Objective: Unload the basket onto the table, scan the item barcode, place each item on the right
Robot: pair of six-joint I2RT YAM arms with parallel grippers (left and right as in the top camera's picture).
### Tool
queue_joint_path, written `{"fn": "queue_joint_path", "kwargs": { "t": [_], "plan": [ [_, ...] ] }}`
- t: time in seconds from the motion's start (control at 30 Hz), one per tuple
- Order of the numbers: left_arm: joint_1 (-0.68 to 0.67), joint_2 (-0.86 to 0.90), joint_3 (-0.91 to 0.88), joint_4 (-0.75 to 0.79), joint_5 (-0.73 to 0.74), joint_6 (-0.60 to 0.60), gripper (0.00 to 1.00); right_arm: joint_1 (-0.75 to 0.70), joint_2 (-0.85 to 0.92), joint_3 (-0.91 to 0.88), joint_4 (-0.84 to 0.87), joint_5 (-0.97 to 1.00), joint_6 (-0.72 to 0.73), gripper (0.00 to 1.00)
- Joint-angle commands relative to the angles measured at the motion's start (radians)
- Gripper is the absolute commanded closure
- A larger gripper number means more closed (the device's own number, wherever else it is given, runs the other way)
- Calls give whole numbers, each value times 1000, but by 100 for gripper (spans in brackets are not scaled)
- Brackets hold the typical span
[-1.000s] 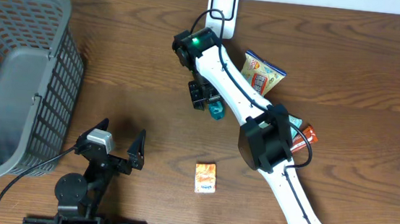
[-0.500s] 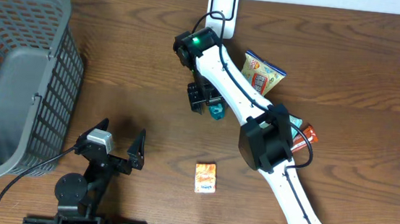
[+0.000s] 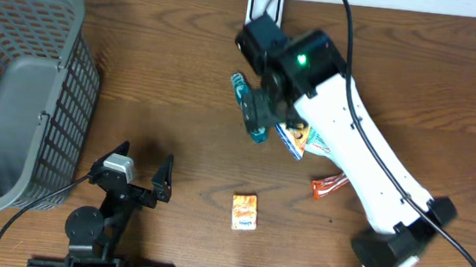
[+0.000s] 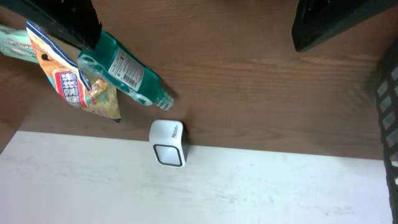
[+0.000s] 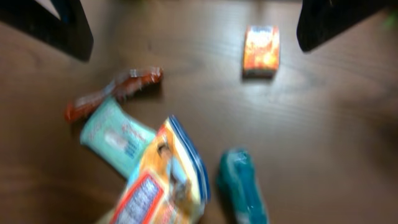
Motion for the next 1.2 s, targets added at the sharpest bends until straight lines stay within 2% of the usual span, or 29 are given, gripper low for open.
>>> {"fn": "queue_joint_path", "kwargs": {
  "t": [0.0,0.13,0.2,0.5,0.77,1.17],
  "plan": [
    [1,0,-28,-16,17,-2,2,24,-4,-301,198,83,24,1],
    [1,0,-28,-16,17,-2,2,18,12,-482,452,5,-64,1],
    [1,0,-28,-16,16,-2,2,7,31,-495,496,-55,-68,3],
    [1,0,-28,-16,16,-1,2,6,60,-495,682,-52,-119,1],
    [1,0,-28,-16,17,-1,2,-7,137,-495,729,-54,-153,3],
    [1,0,-28,-16,17,-1,2,-66,228,-495,764,-97,-197,21]
  ]
}}
